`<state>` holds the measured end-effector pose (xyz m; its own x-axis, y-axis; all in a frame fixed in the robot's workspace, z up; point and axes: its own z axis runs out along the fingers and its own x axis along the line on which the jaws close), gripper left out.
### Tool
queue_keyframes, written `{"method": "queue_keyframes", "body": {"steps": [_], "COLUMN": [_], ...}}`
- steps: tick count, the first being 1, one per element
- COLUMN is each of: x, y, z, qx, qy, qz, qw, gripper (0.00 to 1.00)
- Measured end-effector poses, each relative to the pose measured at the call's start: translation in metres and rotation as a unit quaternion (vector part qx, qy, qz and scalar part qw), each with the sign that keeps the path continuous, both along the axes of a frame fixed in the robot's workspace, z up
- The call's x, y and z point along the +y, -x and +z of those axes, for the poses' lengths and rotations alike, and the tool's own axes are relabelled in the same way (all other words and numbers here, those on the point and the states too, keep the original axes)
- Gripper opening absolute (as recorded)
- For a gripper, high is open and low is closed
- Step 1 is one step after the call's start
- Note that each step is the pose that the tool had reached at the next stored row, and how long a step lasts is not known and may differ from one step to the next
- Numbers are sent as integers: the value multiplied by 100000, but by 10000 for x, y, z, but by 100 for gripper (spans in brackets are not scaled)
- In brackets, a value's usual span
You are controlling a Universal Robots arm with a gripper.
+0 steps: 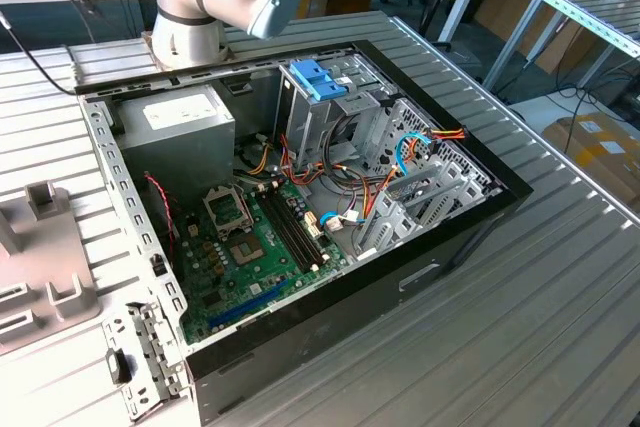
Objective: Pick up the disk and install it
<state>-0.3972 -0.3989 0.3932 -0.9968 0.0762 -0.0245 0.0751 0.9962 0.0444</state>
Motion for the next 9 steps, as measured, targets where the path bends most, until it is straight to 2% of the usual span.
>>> {"method": "queue_keyframes", "body": {"steps": [5, 9], "x": [0, 2], "y": [81, 114], "z": [-1, -2], "qx": [0, 0], "qy": [-2, 1], "qz": [0, 4], "qw": [100000, 100000], "gripper": [11, 11]}}
